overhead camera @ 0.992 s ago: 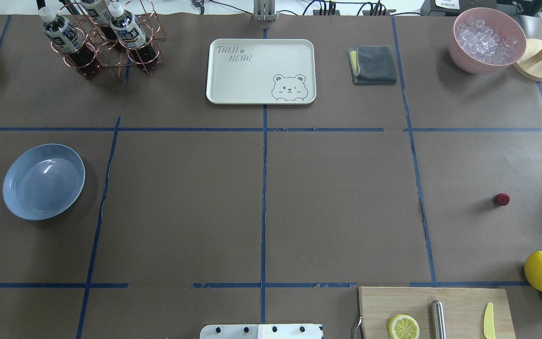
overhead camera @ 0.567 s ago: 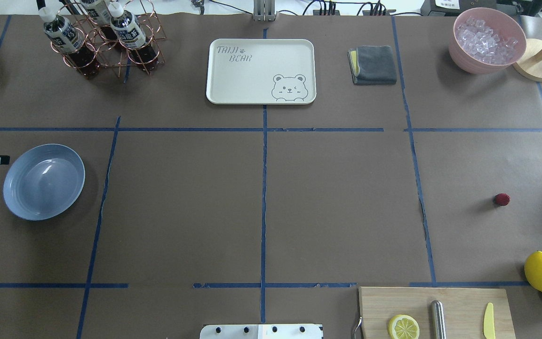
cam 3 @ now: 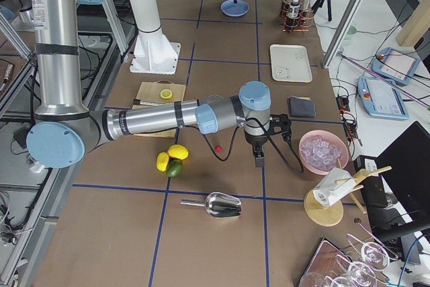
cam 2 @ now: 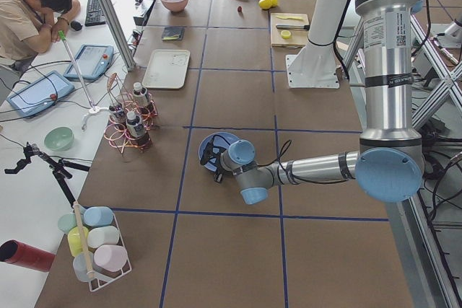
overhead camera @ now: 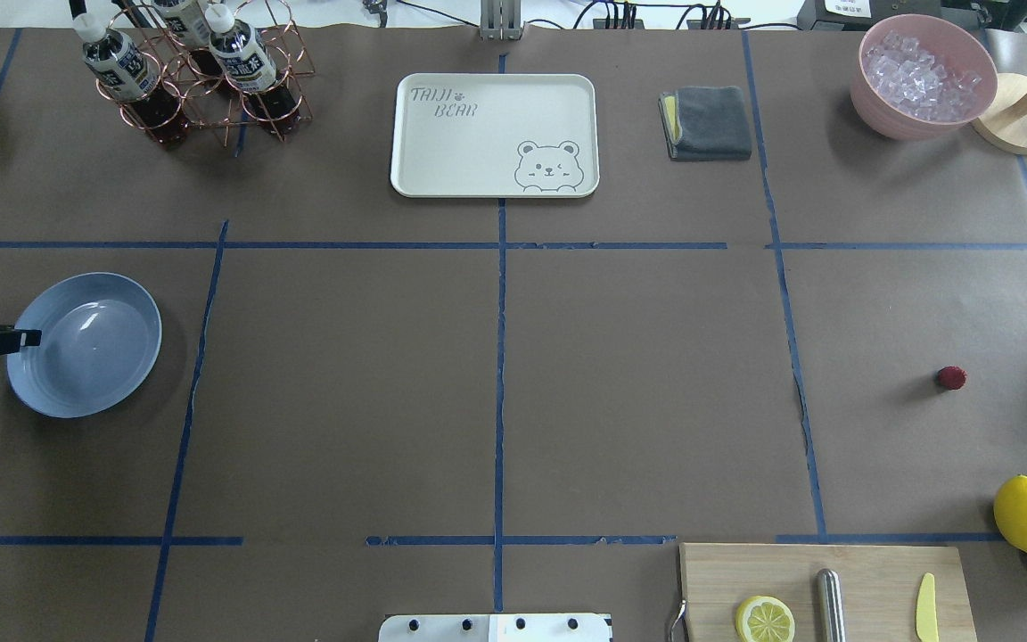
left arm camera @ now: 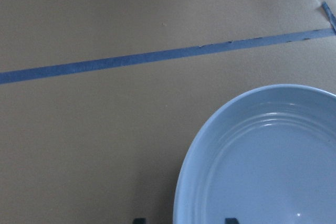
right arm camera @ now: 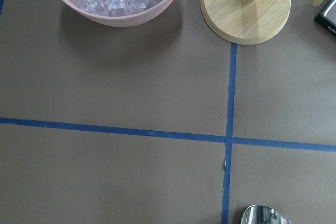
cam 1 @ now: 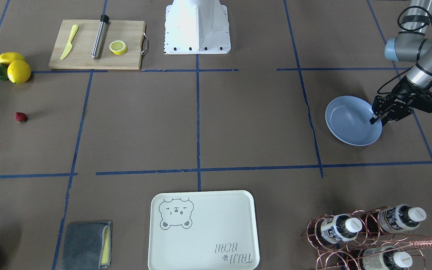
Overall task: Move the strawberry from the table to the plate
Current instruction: 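Reach the left gripper to the light blue plate rim and grip it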
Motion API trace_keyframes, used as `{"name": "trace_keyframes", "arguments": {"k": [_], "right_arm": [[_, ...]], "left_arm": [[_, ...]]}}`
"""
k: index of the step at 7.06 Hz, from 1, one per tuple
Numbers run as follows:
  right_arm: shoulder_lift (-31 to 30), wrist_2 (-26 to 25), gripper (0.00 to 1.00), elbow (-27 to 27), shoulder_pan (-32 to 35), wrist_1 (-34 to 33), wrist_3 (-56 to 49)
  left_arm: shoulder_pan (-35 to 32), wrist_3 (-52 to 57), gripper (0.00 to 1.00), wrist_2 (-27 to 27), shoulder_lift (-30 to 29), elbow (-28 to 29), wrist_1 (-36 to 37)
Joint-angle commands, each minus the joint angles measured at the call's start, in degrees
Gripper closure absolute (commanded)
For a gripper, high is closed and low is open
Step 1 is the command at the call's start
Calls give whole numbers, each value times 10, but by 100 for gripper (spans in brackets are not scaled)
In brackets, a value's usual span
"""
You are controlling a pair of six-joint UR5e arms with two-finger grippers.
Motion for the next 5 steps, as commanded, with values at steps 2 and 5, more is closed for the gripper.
{"name": "trace_keyframes", "arguments": {"k": [2, 5], "right_arm": [[-1, 0, 0, 2, 0, 0, 0], [-4, 0, 0, 4, 0, -1, 1]], "left_arm": [[1, -61, 100, -57, -22, -74, 38], [30, -179, 100, -61, -180, -187, 300]]}}
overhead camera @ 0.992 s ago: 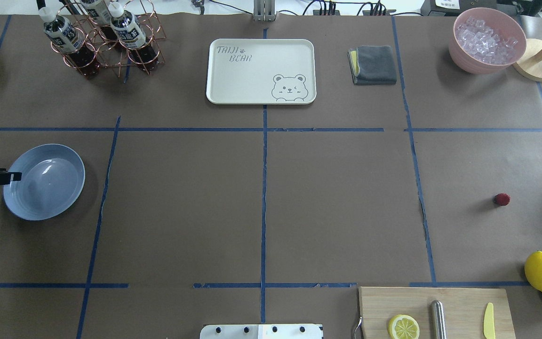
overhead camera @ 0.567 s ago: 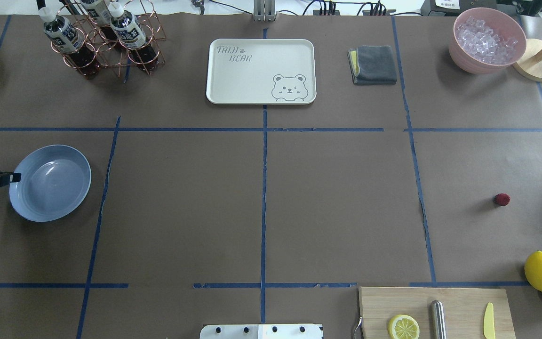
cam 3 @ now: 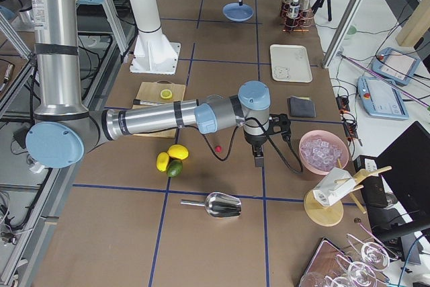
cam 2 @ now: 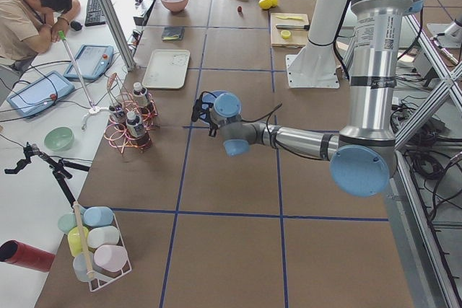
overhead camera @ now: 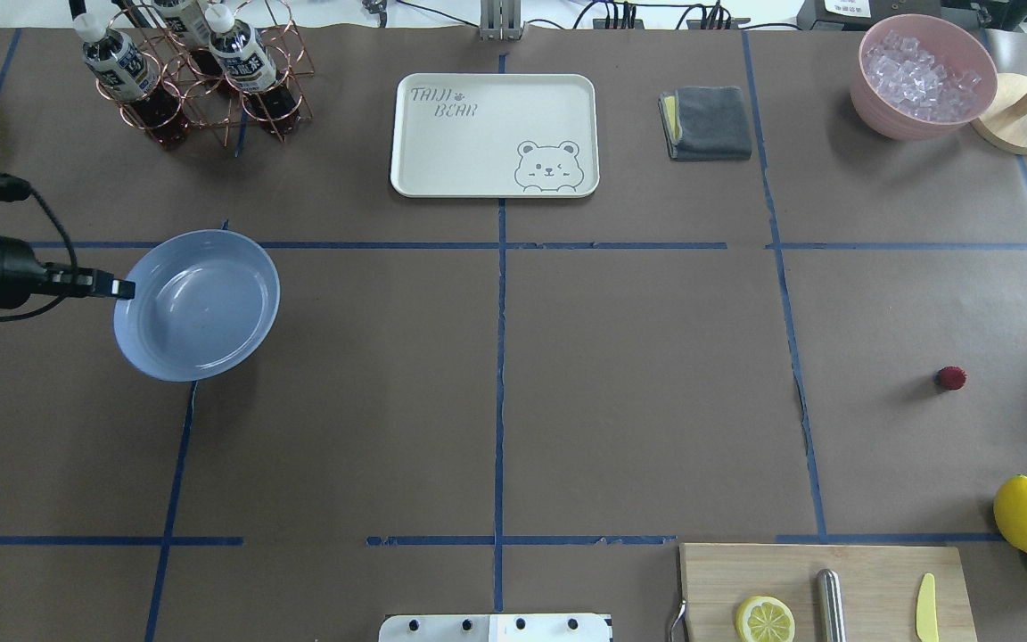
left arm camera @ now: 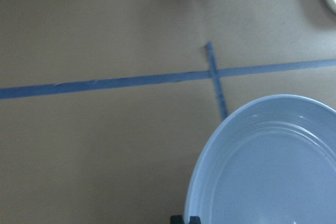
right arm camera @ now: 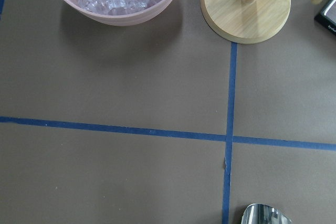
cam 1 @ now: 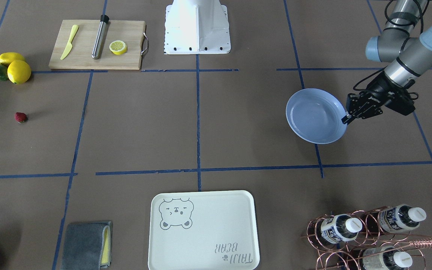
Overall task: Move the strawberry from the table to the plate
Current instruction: 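Drag the light blue plate with the left gripper toward the table center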
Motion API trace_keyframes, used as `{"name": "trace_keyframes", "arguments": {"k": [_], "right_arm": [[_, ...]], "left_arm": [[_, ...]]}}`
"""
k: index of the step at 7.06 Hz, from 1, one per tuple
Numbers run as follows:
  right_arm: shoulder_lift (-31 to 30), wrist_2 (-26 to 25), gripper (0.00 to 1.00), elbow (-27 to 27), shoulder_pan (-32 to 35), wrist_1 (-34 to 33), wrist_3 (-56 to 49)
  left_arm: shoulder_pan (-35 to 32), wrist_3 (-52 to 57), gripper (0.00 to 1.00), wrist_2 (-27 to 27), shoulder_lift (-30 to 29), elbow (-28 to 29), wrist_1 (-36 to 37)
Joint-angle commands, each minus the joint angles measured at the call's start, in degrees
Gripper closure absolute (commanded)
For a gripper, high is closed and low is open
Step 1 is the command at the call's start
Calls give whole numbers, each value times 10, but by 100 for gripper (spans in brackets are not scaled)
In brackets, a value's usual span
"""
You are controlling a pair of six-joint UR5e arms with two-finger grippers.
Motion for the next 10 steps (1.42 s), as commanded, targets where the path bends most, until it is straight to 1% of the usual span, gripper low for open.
{"name": "trace_keyframes", "arguments": {"k": [1, 2, 3, 4, 5, 7, 8, 9, 10], "right_arm": [[-1, 0, 0, 0, 0, 0, 0], [-1, 0, 0, -1, 0, 0, 0], [-1, 0, 0, -1, 0, 0, 0], [-1, 0, 0, -1, 0, 0, 0], [-1, 0, 0, -1, 0, 0, 0], [-1, 0, 0, -1, 0, 0, 0], [-1, 0, 0, -1, 0, 0, 0], [-1, 0, 0, 0, 0, 0, 0], [0, 0, 0, 0, 0, 0, 0]], "left_arm": [[79, -98, 100, 76, -131, -22, 130], [139, -104, 100, 118, -188, -11, 181], [187, -111, 100, 172, -213, 2, 189], [223, -138, 100, 199, -234, 27, 188], [234, -138, 100, 212, -249, 48, 187], [243, -136, 100, 213, -249, 52, 185], [243, -134, 89, 213, -249, 52, 185], [245, -133, 37, 213, -249, 52, 184], [246, -120, 0, 214, -248, 50, 185]]}}
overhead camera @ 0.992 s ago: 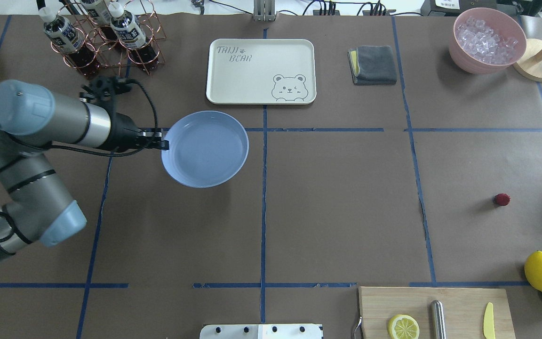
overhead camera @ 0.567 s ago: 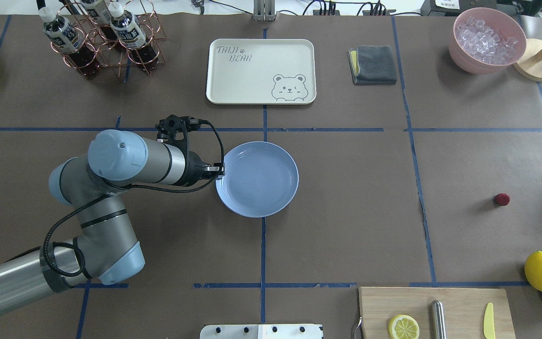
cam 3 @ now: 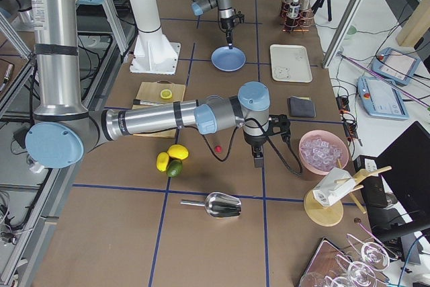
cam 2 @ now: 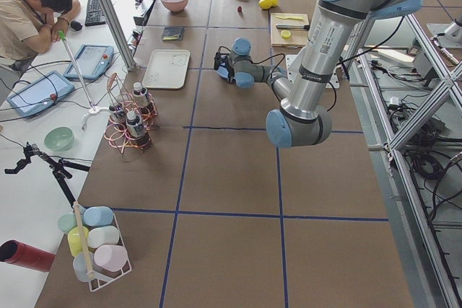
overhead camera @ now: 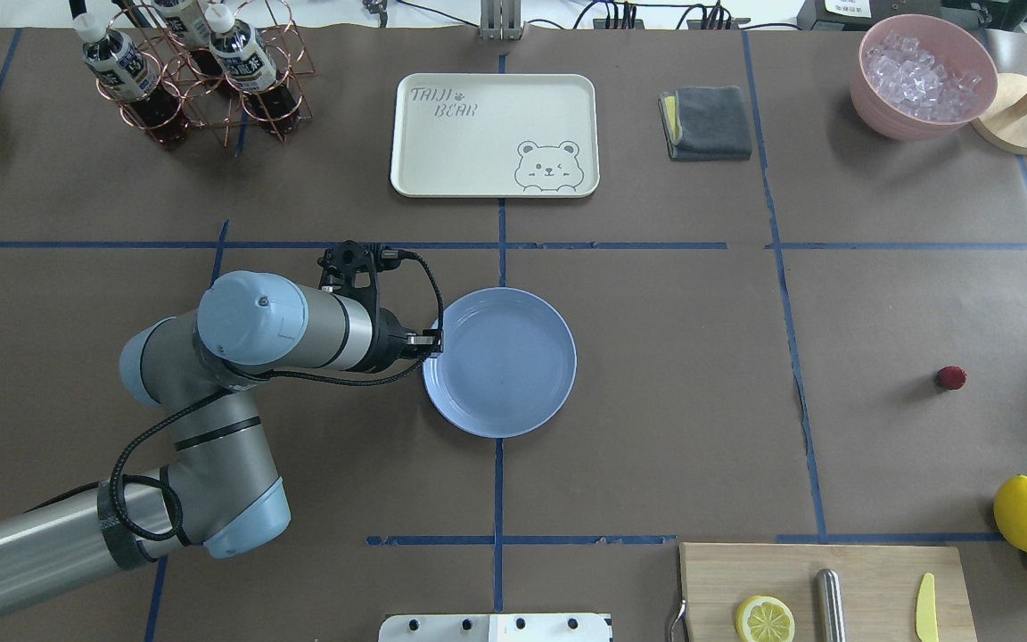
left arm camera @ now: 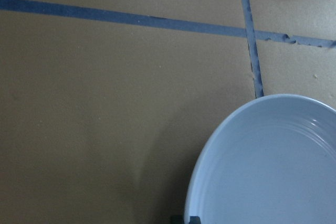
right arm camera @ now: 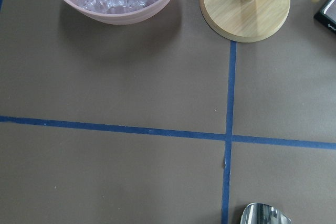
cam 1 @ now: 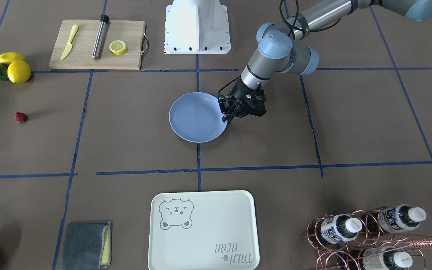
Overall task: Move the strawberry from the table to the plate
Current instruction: 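Drag the light blue plate with the left gripper toward the table center, then release the plate and withdraw the left arm while the right arm moves toward the strawberry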
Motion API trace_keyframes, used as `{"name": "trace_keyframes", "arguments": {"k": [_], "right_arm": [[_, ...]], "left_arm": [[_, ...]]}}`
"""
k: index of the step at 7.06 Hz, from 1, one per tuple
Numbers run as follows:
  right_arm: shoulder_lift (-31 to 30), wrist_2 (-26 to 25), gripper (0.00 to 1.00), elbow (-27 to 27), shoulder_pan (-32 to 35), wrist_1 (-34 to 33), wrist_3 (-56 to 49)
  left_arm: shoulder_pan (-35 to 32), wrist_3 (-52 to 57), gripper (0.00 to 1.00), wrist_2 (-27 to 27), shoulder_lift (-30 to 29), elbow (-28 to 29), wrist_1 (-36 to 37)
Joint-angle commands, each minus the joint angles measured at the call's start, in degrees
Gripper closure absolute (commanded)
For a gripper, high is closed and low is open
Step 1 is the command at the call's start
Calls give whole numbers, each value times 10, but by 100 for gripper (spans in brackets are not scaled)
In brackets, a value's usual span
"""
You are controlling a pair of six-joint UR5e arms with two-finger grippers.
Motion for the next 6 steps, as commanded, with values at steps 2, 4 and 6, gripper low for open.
{"name": "trace_keyframes", "arguments": {"k": [2, 4, 6], "right_arm": [[2, -1, 0, 13, 0, 1, -4], [2, 3, 0, 73, -23, 1, -6], [47, -3, 0, 93, -104, 0, 1]], "left_arm": [[-46, 89, 0, -29, 26, -33, 24], [-179, 290, 0, -120, 70, -134, 188], [-339, 516, 0, -163, 81, -151, 352]]}}
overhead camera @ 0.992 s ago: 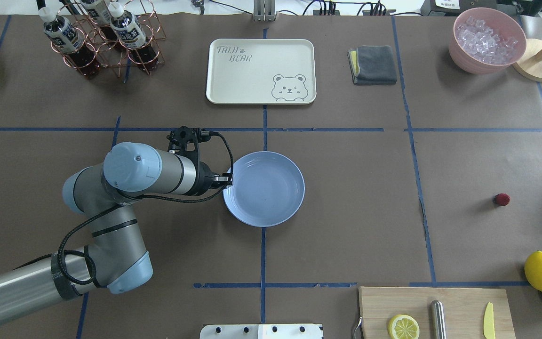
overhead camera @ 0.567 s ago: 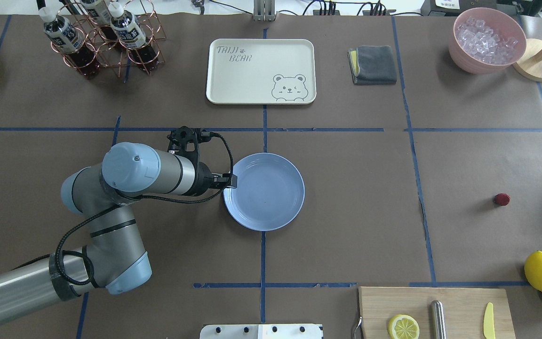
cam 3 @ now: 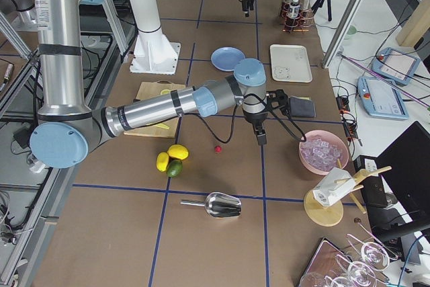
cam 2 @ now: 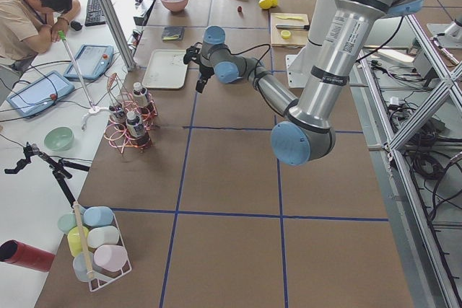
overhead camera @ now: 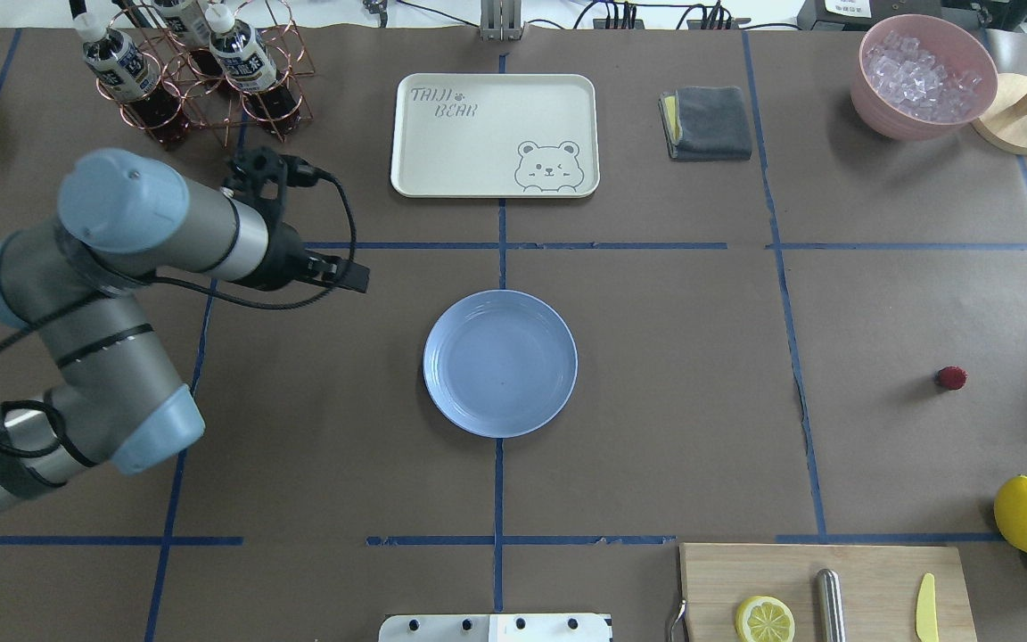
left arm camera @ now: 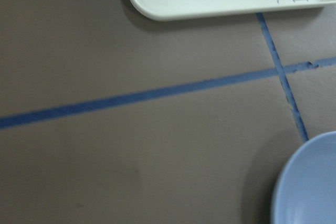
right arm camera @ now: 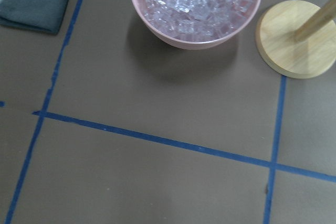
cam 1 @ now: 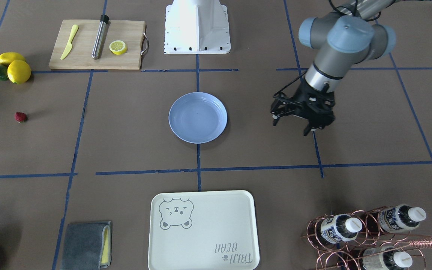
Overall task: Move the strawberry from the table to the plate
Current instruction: 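Release the plate and withdraw the left arm while the right arm moves toward the strawberry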
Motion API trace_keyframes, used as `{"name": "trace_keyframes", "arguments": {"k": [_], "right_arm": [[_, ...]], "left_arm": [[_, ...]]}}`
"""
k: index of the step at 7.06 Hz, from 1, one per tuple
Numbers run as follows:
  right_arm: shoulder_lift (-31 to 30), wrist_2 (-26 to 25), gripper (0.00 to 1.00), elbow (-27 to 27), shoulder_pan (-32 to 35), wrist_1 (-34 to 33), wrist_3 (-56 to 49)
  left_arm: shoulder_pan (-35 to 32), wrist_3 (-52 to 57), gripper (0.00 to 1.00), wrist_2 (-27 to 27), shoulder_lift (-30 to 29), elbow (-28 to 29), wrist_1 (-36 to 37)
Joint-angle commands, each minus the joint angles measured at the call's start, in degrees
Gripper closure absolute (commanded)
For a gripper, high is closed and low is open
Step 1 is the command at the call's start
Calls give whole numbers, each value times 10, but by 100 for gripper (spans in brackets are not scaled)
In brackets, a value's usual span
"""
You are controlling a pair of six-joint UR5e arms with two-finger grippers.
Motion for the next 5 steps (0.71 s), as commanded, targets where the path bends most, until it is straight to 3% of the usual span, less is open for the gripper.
{"name": "trace_keyframes", "arguments": {"k": [1, 2, 3, 5], "right_arm": [[53, -1, 0, 14, -76, 1, 55], [58, -4, 0, 17, -101, 8, 76], [58, -5, 0, 18, -107, 14, 79], [58, -6, 0, 20, -108, 17, 79]], "left_arm": [[-159, 205, 0, -39, 15, 15, 163], [-234, 269, 0, -39, 14, 65, 215], [-298, 370, 0, -59, 21, 121, 216], [-358, 424, 0, -168, 131, 125, 182]]}}
